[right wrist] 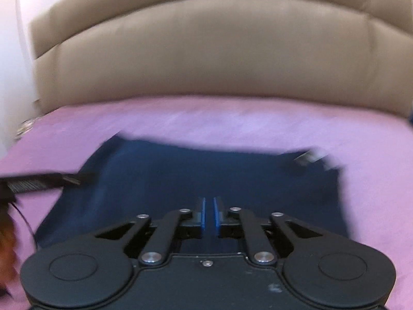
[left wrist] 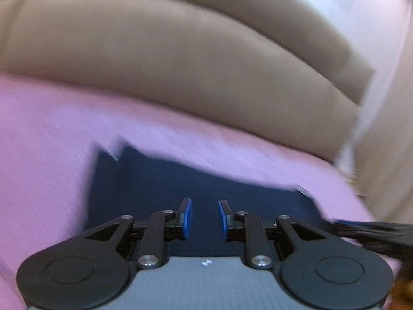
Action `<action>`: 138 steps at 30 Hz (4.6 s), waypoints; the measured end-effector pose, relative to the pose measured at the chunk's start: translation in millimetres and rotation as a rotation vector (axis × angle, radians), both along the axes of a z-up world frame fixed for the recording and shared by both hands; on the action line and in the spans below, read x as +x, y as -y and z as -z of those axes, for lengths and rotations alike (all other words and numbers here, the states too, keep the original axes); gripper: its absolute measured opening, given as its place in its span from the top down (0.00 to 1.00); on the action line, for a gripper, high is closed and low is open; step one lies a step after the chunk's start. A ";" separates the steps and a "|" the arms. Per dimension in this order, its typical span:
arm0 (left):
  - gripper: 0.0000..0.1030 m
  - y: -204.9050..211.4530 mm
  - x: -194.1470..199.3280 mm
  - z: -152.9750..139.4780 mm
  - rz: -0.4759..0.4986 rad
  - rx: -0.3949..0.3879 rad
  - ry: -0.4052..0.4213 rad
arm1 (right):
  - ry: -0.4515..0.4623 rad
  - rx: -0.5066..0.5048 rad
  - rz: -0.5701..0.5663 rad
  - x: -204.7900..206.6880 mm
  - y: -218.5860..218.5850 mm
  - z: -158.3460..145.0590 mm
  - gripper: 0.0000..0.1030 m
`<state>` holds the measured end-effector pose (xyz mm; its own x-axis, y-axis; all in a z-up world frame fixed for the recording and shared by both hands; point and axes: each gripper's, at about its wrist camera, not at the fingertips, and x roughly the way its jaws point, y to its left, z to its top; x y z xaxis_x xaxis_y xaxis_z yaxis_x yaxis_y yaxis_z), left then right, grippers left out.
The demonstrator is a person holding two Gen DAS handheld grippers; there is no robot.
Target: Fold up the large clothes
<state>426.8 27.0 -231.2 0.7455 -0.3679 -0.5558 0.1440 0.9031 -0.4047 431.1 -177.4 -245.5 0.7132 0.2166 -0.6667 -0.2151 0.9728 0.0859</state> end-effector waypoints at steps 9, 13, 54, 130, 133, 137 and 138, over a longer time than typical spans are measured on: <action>0.97 25.5 -0.9 104.4 -0.005 -0.209 -0.209 | -0.114 0.085 0.102 24.2 6.2 78.0 1.00; 0.96 32.1 -7.9 86.4 0.035 -0.112 -0.185 | -0.096 0.013 0.092 11.8 -7.4 47.9 1.00; 0.41 -89.8 -146.1 67.5 -0.480 -0.046 -0.160 | -0.071 -0.087 0.161 -47.8 -36.6 60.0 0.88; 0.48 -47.5 -44.4 108.6 -0.572 -0.150 -0.018 | 0.128 0.106 0.135 -49.0 -19.5 50.1 0.72; 0.87 -51.1 -39.0 107.5 -0.530 -0.213 -0.027 | 0.095 0.052 0.118 -48.0 -28.7 59.6 0.78; 0.90 -28.9 -46.6 76.5 -0.414 -0.159 0.113 | 0.084 0.147 0.143 -44.6 -16.1 67.1 0.86; 0.93 -18.7 -49.5 62.8 -0.362 -0.143 0.165 | 0.074 0.190 0.158 -43.8 -10.2 67.6 0.86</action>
